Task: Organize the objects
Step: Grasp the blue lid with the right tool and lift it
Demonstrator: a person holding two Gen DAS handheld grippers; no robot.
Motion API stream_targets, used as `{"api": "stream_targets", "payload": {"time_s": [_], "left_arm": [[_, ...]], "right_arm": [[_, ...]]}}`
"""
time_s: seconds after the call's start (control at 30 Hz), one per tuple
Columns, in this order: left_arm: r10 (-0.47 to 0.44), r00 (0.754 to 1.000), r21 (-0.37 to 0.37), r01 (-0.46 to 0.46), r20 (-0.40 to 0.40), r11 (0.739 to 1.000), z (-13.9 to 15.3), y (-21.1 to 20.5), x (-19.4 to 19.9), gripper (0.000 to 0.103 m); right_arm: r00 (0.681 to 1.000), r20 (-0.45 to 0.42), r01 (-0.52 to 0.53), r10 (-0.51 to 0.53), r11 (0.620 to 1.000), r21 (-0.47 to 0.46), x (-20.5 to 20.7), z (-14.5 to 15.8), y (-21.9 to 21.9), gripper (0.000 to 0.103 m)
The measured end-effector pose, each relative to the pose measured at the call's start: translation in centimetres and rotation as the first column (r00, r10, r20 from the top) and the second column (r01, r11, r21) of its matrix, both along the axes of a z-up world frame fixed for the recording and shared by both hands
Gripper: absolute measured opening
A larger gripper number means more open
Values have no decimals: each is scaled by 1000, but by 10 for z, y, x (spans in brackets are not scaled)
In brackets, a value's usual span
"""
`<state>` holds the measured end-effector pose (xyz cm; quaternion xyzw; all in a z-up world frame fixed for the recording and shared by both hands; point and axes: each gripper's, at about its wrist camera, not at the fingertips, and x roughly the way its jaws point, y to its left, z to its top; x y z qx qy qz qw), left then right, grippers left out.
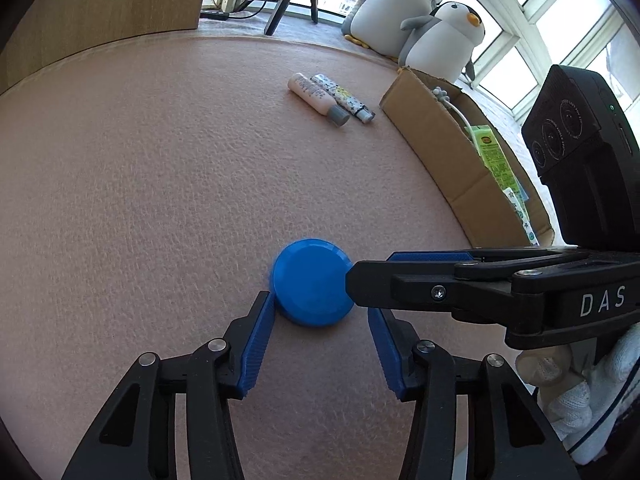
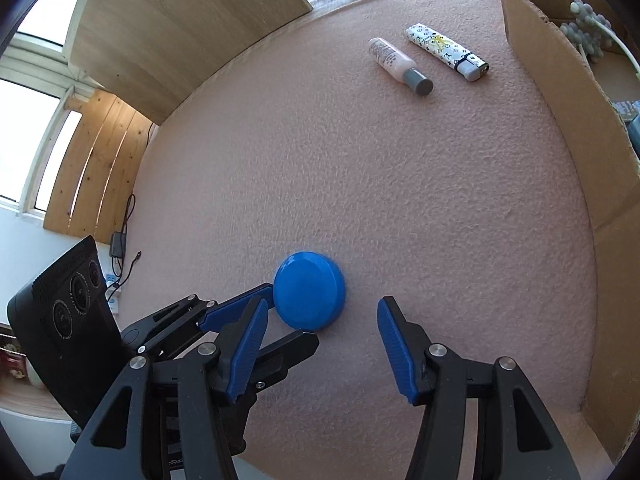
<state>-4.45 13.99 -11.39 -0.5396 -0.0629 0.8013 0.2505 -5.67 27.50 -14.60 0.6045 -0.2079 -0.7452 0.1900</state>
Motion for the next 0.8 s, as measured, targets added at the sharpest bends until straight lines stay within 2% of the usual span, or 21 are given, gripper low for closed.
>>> {"api": "stream_targets", "payload": {"time_s": [0.23,0.8], "left_arm": [[-12,1000,8,12,8,1000,-3,2,-4,44],[-58,998,13,59,-40,998,15,25,-3,43]], "right_arm": [[1000,27,-15,15,1000,-14,-4,-7,-5,31],[999,-53,3,-1,999,39,8,17,15,30]]}}
